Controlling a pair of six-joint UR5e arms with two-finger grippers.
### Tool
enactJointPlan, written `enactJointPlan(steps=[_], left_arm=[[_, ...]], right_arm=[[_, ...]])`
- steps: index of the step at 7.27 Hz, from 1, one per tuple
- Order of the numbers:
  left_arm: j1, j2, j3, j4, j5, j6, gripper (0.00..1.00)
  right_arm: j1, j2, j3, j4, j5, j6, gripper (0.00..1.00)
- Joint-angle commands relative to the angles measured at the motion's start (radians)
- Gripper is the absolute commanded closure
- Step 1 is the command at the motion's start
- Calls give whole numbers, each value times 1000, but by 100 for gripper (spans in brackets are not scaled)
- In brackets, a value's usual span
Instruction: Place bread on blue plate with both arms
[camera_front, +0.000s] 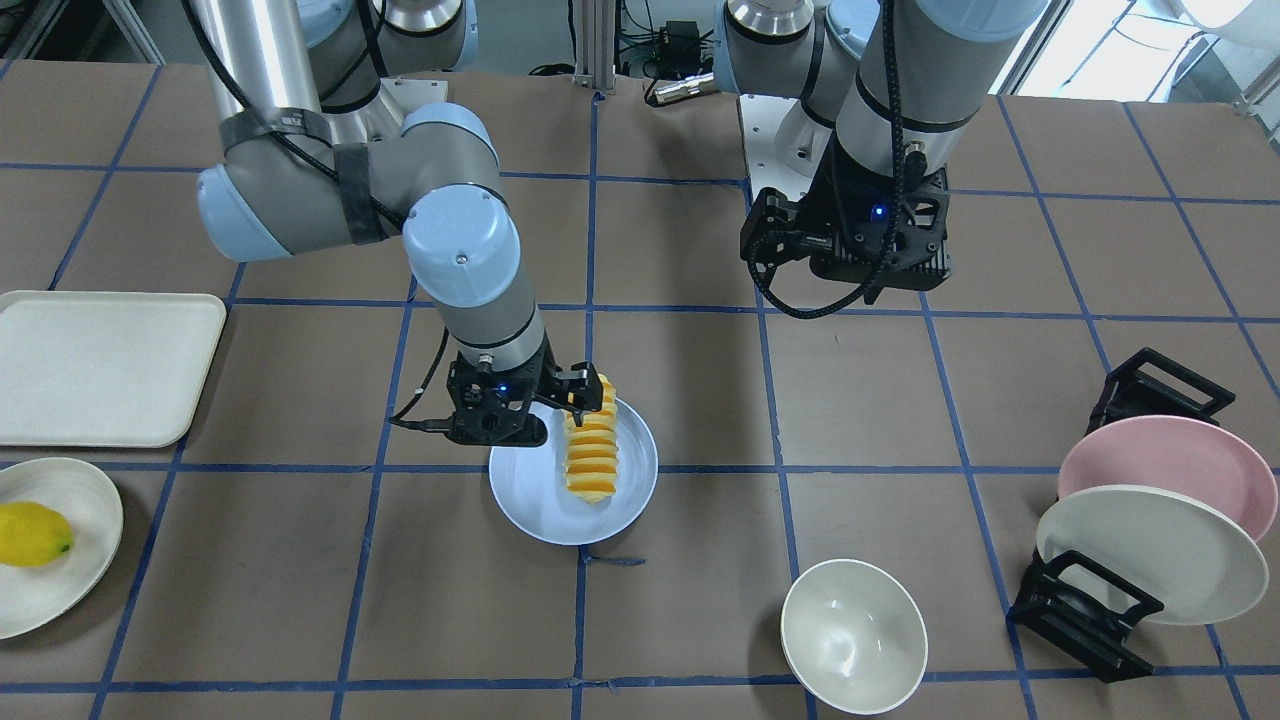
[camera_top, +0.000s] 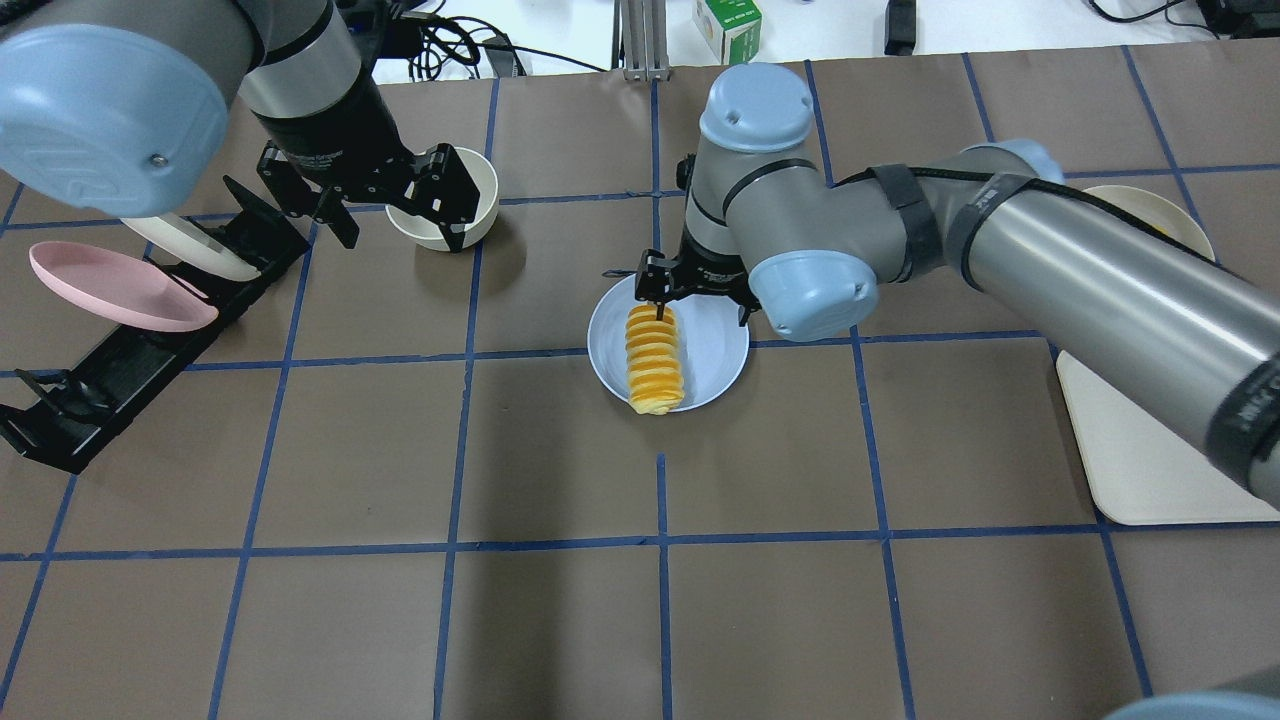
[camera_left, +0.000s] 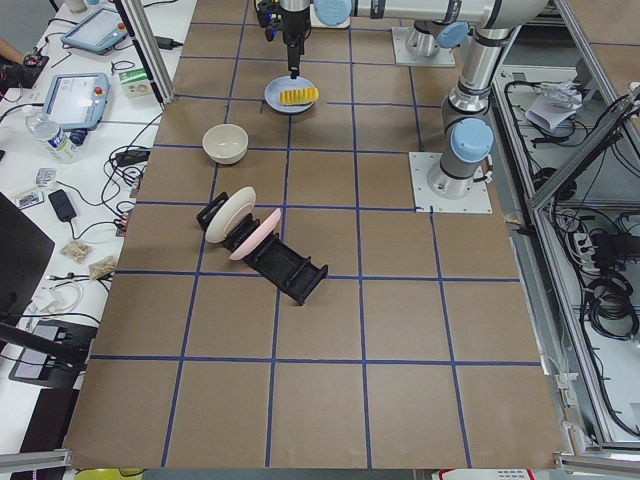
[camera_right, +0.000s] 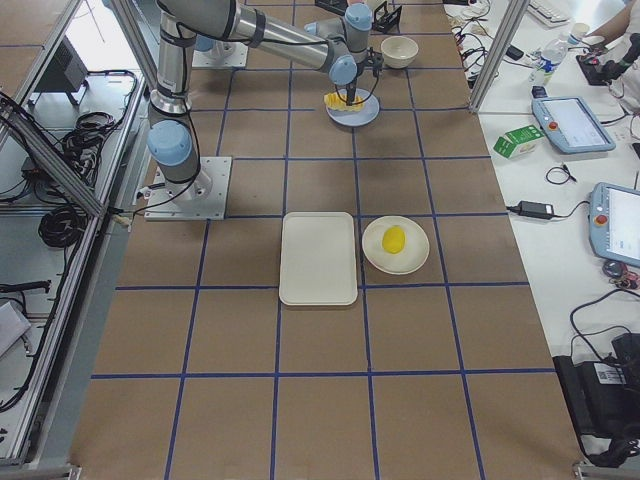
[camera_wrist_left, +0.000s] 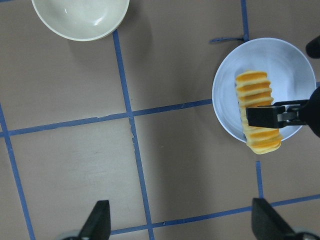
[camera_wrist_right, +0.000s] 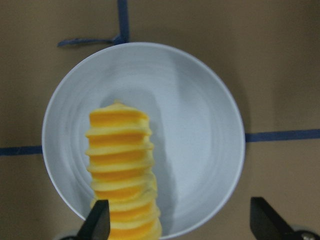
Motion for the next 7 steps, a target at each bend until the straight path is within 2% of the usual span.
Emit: enactJointPlan(steps=[1, 3, 4, 5, 7], left_arm=[[1, 3, -6, 0, 4, -48, 0], [5, 5, 1, 13, -1, -74, 0], [4, -1, 1, 14, -2, -77, 0], [2, -4, -8, 34, 7, -76, 0], [5, 20, -3, 28, 2, -76, 0]], right_arm=[[-121, -159, -4, 188, -20, -61, 0], [-222, -259, -77, 396, -30, -181, 0], [-227, -299, -154, 411, -132, -196, 0], [-227, -304, -179, 413, -164, -196, 0], [-227, -316, -177, 471, -143, -193, 0]])
